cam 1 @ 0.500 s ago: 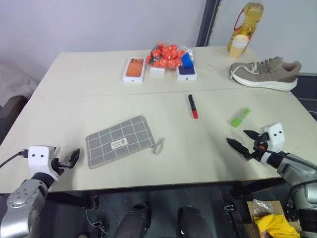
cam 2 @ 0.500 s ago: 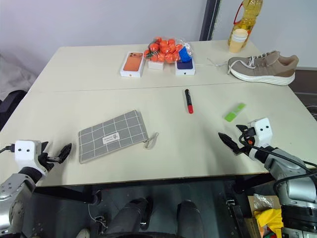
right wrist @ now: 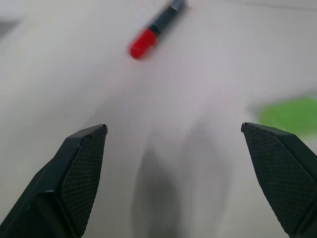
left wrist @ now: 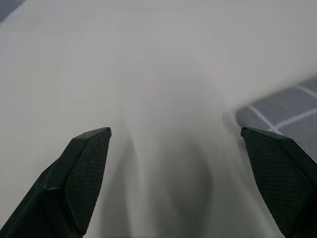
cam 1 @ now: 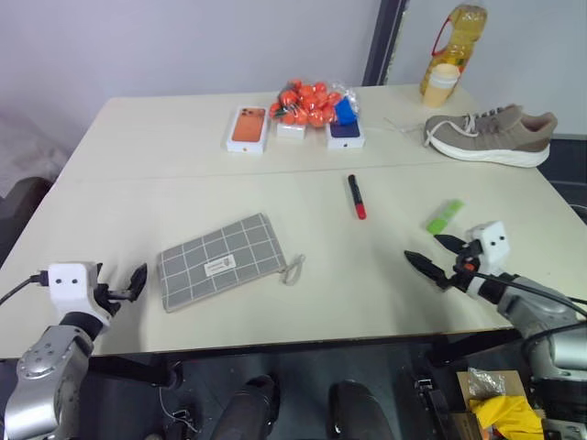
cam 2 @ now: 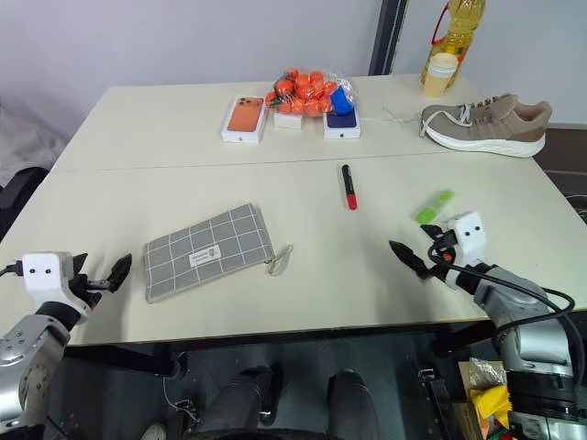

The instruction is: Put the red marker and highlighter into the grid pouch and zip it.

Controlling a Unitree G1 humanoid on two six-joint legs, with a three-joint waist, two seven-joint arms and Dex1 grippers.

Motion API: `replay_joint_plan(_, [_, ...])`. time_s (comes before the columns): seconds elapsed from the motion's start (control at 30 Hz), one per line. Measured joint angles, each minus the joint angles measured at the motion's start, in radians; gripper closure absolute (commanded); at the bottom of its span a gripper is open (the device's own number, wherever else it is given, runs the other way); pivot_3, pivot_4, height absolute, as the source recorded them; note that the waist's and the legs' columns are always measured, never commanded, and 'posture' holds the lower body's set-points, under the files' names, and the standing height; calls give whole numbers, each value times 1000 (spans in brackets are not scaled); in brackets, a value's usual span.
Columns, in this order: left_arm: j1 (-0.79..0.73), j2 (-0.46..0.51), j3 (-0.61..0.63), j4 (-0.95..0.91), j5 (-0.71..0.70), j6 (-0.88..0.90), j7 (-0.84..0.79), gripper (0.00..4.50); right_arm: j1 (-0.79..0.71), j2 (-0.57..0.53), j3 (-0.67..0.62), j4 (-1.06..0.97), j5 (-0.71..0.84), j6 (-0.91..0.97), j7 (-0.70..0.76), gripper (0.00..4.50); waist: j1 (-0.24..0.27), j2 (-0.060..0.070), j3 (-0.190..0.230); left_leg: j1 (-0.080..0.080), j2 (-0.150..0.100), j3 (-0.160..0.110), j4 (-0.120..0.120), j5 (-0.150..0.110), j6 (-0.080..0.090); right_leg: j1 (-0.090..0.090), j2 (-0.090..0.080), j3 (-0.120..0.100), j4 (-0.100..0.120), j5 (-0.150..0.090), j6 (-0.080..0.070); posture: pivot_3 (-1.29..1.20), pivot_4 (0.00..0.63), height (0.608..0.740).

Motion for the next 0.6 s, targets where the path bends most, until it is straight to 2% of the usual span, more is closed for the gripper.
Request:
replay_joint_plan(0.17, [-15,-6,-21,-12,-2,-1,-2,18,-71,87,114,-102,2,34,-30,0,2,0,0,0,0,0,0,0,0,0,0,0,0,0,0,0,150,740])
replay_joint_plan(0.2, [-15,-5,-24,-12,-2,-1,-5,0,-83,99,135,-114,2,37,-35,246,3,0,0,0,0,0,0,0,0,0,0,0,0,0,0,0,150,740])
replay_joint_plan(0.27, [-4,9,-27,-12,12,-3,-15,0,-122,141,177,-135,-2,55,-59,841,2,0,0,0,0,0,0,0,0,0,0,0,0,0,0,0,150,740])
replay_joint_plan(0.5, [9,71,-32,4,47,-39,-76,0,-255,260,407,-147,-85,132,-129,4441,0,0,0,0,0,0,-3,0,0,-4,0,-1,0,0,0,0,150,740])
replay_joint_plan(0.6, [76,139,-26,38,93,-110,-136,0,-336,357,529,-74,-165,156,-180,4441,-12,-1,-1,1,0,0,-8,1,-1,-6,0,0,0,0,0,0,150,740])
